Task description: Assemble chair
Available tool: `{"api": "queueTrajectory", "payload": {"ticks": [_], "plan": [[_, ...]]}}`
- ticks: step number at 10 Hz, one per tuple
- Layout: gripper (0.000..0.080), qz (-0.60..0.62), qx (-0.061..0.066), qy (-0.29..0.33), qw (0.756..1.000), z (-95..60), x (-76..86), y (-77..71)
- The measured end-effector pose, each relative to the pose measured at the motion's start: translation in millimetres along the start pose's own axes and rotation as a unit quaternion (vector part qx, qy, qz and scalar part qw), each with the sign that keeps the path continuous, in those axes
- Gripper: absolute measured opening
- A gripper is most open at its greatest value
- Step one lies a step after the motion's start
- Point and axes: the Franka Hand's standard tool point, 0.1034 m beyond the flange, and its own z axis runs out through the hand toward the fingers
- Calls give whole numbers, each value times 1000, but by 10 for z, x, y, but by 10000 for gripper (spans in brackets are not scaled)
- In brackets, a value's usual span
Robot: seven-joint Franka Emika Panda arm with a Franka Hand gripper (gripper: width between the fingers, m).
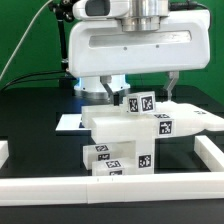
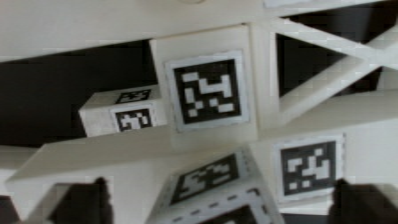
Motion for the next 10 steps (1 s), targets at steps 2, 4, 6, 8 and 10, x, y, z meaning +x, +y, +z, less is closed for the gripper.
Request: {"api": "queueTrajectory", "payload": {"ticks": [2,4,6,8,10], "plan": [[285,59,1,0,998,0,0,-4],[286,116,1,0,993,1,0,-7],[286,195,1,0,981,2,0,-12],[286,298,2,-3,954,9,12,-15],[287,408,6,-3,913,9,25,-20]]}}
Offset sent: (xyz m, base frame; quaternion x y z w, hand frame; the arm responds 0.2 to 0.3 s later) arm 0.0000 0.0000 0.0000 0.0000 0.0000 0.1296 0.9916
